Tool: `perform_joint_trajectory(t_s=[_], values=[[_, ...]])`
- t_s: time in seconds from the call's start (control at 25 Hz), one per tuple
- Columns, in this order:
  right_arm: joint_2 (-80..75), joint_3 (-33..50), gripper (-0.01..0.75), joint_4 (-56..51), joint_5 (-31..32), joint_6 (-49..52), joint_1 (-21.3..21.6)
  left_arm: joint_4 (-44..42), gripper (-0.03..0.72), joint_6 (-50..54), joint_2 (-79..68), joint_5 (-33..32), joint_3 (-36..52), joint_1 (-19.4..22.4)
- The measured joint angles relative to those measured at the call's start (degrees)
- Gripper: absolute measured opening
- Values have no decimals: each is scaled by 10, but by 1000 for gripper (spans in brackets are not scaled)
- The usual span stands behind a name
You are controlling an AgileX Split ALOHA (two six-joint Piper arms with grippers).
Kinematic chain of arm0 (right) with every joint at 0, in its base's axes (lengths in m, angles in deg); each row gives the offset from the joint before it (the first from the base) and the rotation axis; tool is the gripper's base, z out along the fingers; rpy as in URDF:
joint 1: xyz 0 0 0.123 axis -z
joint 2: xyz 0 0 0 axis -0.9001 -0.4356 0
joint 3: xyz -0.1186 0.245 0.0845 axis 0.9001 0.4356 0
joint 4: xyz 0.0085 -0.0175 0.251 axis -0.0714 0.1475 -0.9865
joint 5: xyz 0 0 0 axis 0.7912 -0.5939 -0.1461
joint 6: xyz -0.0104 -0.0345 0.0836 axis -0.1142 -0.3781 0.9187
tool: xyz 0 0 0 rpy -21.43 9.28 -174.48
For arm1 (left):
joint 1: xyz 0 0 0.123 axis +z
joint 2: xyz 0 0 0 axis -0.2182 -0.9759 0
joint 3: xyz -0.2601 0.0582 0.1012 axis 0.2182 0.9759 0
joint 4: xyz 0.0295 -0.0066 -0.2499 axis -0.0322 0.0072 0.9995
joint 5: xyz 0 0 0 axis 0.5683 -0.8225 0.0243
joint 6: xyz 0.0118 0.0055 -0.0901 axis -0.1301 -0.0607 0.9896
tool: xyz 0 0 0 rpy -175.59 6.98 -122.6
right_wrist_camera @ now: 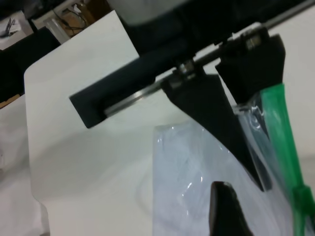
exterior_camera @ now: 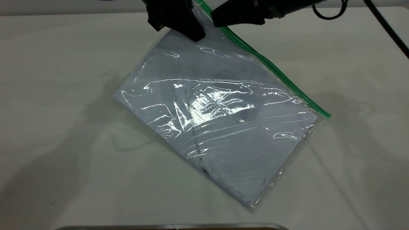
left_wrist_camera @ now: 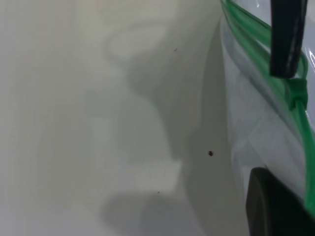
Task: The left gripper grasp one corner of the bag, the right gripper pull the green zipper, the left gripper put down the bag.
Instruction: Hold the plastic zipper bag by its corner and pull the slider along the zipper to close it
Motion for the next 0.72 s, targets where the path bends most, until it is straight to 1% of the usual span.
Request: perform_joint_trajectory(t_s=[0.4,0.6,0.72], values=[[-2,0,452,-42,-23,-17,0,-1,72,0,0,0,0,0],[-11,0,452,-59,-21,-17,0,-1,74,0,0,5,0,0],[-21,0,452,-65,-6,-17,-1,-1,74,0,1,15,0,-2]])
